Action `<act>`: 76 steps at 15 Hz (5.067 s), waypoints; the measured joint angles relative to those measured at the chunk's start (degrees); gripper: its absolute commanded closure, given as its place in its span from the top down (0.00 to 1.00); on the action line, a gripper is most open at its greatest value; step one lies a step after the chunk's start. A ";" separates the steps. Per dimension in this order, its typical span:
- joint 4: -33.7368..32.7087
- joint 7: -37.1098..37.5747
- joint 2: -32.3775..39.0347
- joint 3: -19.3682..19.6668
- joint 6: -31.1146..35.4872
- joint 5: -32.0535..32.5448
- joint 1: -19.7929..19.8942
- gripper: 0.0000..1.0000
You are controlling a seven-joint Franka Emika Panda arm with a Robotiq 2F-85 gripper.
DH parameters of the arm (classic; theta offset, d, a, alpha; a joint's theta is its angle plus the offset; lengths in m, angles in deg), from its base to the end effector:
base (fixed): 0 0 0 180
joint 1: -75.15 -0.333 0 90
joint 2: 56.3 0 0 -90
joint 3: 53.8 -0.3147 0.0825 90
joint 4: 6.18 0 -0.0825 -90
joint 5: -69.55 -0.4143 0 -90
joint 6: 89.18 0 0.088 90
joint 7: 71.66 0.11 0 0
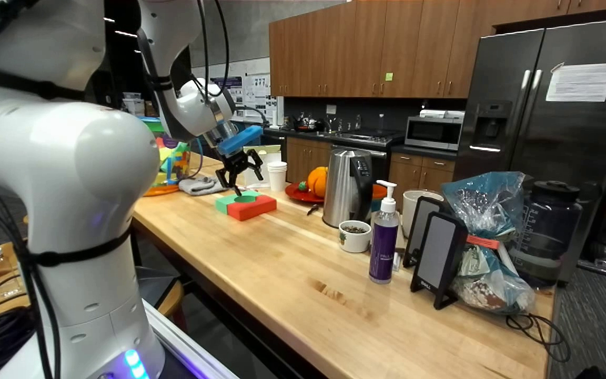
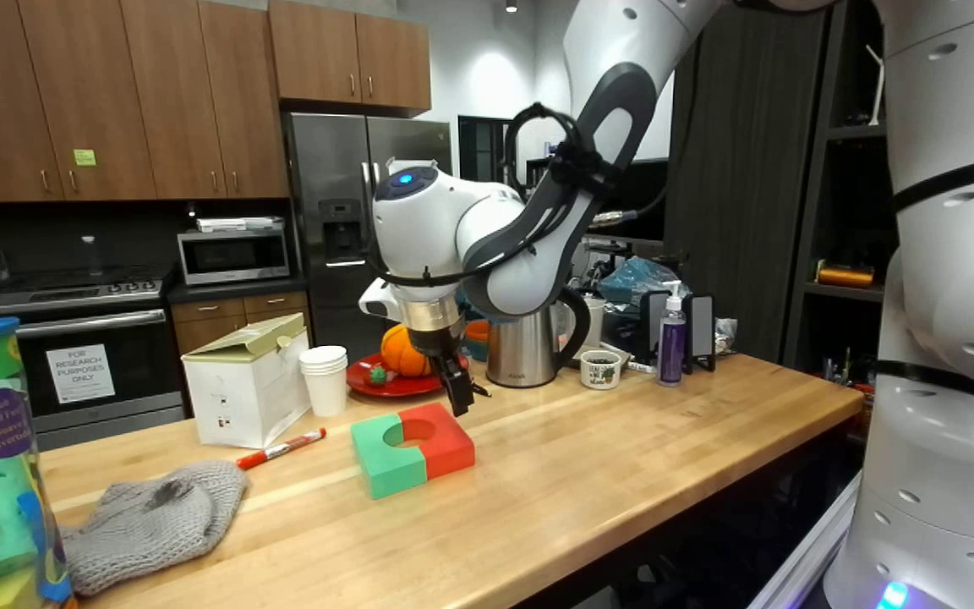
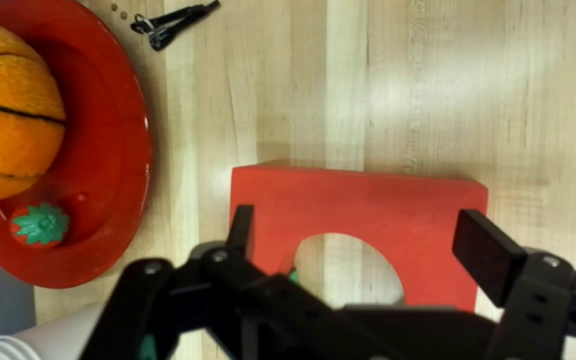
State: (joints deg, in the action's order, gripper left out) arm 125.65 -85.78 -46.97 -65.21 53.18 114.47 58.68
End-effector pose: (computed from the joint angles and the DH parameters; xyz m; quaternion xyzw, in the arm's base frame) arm 0.4817 0.2582 0.2524 0.7596 0.6111 0.0422 0.2186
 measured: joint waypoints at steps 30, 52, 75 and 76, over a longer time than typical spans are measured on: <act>13.58 -45.61 -2.45 -4.76 10.54 -30.81 6.47 1.00; 15.47 -61.26 -25.12 -1.13 -12.15 -56.01 -2.18 1.00; 17.82 -84.01 -27.78 6.10 -17.16 -65.82 -4.77 1.00; 17.82 -84.01 -27.79 6.10 -17.16 -65.82 -4.77 1.00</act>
State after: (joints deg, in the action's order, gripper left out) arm 143.47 -169.80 -74.75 -59.11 36.01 48.66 53.91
